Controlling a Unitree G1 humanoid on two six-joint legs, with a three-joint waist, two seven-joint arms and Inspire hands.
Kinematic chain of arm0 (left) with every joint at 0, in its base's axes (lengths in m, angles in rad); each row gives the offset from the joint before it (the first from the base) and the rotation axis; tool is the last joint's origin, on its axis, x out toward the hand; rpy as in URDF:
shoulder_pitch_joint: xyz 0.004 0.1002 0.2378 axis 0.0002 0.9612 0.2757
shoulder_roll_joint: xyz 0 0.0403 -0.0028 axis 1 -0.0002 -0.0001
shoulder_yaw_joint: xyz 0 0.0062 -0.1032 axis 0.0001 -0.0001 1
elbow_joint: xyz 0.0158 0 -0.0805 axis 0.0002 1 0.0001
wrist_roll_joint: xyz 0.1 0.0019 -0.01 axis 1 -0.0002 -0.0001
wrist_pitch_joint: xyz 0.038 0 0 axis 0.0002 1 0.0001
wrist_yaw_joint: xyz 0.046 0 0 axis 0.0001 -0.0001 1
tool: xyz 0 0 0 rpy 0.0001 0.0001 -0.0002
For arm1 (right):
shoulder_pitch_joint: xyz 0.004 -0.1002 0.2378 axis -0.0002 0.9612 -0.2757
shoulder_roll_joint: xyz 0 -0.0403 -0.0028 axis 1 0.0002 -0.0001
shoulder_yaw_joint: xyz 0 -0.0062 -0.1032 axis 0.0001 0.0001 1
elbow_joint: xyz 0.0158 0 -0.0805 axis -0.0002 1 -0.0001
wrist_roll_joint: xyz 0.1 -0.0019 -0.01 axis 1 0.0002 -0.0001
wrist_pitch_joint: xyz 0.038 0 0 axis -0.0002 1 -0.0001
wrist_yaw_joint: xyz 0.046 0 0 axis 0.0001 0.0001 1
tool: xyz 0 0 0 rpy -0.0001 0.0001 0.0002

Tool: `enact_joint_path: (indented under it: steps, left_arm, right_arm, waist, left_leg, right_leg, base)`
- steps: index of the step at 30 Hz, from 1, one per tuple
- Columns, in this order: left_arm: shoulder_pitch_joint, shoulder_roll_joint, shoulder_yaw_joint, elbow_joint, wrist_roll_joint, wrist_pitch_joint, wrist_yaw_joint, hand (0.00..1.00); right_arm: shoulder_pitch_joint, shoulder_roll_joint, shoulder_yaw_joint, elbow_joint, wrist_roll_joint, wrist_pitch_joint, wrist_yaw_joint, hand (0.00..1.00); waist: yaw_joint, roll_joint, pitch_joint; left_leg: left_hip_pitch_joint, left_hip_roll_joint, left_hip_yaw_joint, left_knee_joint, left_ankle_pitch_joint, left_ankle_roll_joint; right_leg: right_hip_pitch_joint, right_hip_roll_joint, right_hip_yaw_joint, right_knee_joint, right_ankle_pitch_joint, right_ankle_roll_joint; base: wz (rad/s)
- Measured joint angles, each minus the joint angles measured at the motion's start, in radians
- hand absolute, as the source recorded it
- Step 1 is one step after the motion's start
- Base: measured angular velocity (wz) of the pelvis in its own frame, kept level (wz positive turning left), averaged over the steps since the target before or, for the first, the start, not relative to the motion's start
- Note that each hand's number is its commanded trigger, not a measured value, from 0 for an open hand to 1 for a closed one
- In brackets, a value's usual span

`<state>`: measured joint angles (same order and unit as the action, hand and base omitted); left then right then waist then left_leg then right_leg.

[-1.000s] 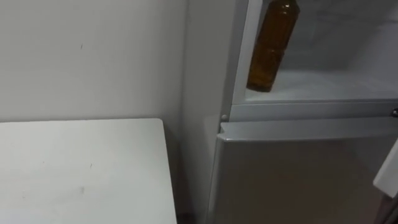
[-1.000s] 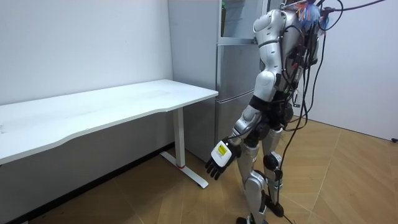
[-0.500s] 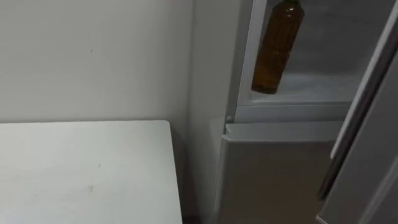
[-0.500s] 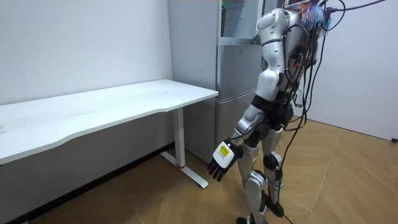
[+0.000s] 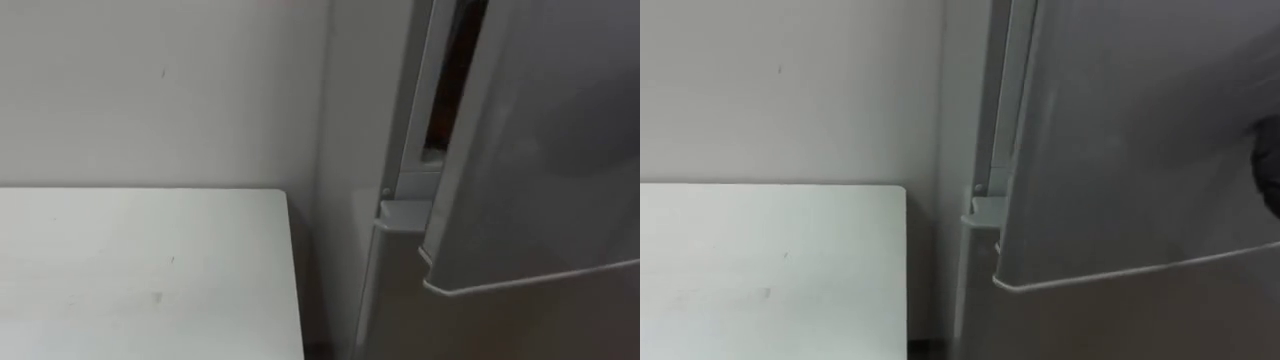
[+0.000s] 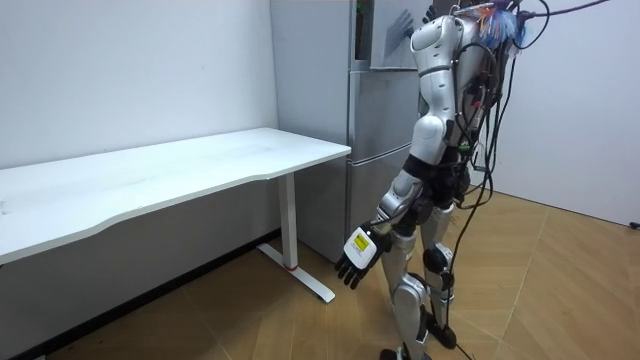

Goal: Put the bottle in the upper fridge

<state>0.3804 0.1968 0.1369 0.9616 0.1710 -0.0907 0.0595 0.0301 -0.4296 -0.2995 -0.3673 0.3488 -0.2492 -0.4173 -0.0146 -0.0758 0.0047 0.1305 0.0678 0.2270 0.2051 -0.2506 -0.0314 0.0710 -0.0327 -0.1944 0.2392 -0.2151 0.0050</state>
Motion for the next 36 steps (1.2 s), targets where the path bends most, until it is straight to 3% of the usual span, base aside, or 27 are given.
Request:
enact_joint_path:
  steps: [6, 21, 29, 36]
  left_arm:
    - [-0.002, 0.012, -0.026, -0.001, 0.000, 0.001, 0.001, 0.00]
    - [-0.002, 0.017, -0.046, -0.035, 0.000, 0.012, 0.001, 0.00]
    - [-0.002, 0.016, -0.062, -0.034, 0.042, 0.036, -0.010, 0.00]
    - [-0.003, 0.017, -0.062, -0.039, 0.078, 0.056, -0.031, 0.00]
  right_arm:
    - [0.000, 0.000, 0.059, 0.009, 0.000, 0.010, 0.071, 0.00]
    - [-0.006, 0.001, 0.083, 0.015, -0.010, 0.004, 0.072, 0.00]
    - [-0.006, 0.003, 0.091, 0.076, -0.061, -0.015, 0.072, 0.00]
    - [-0.006, 0.026, 0.096, 0.118, -0.092, -0.041, 0.081, 0.00]
  waist:
    - [0.017, 0.007, 0.0042]
    - [0.022, 0.005, 0.0002]
    - [0.030, -0.010, 0.0044]
    - [0.045, -0.001, 0.0010]
  left_leg:
    - [-0.005, 0.001, 0.000, 0.000, 0.000, 0.000]
    - [-0.014, 0.006, 0.000, 0.010, 0.000, -0.001]
    - [-0.016, 0.006, -0.002, 0.017, 0.000, -0.001]
    - [-0.013, 0.007, -0.021, 0.016, 0.000, -0.001]
  right_leg:
    - [-0.003, 0.000, 0.000, 0.001, 0.001, -0.002]
    - [-0.002, 0.003, -0.001, 0.002, 0.003, -0.005]
    - [-0.001, 0.003, -0.005, -0.003, 0.003, -0.005]
    - [0.015, 0.004, -0.026, -0.018, 0.009, -0.007]
  base:
    - [0.00]
    - [0.00]
    - [0.00]
    - [0.07]
